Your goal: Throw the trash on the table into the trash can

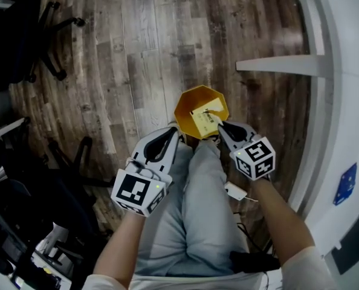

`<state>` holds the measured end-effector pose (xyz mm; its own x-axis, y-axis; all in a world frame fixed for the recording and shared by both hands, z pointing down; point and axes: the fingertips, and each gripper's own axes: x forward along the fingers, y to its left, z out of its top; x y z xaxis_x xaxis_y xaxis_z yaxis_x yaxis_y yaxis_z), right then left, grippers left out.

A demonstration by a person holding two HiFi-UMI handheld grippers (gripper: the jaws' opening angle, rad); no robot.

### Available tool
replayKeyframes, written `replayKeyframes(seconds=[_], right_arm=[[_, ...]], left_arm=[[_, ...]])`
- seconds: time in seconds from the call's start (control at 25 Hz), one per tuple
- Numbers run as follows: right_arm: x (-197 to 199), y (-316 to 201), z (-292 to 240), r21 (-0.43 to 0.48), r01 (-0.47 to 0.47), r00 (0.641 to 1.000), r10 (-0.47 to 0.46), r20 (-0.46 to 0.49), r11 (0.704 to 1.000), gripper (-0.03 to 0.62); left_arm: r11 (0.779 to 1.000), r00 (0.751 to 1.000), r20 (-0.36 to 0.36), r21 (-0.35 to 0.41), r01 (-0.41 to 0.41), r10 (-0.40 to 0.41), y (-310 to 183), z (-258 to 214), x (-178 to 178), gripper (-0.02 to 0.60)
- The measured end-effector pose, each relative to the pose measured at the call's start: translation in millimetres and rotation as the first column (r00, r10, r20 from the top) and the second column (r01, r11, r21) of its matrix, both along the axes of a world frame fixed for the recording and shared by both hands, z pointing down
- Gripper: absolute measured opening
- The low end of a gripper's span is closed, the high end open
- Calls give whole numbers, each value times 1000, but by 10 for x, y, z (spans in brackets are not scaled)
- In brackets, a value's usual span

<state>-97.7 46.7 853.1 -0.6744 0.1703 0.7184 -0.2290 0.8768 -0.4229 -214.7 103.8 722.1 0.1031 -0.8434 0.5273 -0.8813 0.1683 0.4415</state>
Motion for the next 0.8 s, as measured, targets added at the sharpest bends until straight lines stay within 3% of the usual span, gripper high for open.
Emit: replayKeyframes(seconds=[0.36, 0.68, 0.8], right_arm=[[116, 20, 862, -24, -26, 998, 25, -64, 999, 55], [238, 55, 1281, -44, -76, 993, 72, -94, 996, 58], [271, 60, 1378, -36, -76, 991, 71, -109, 996, 137]], left_arm=[[1000, 1000, 2, -4, -25, 25, -71, 673, -37, 3], [999, 999, -3, -26, -46, 46, -93, 1024, -5, 3], [998, 999, -4, -33, -51, 51, -83, 1077, 19, 3]])
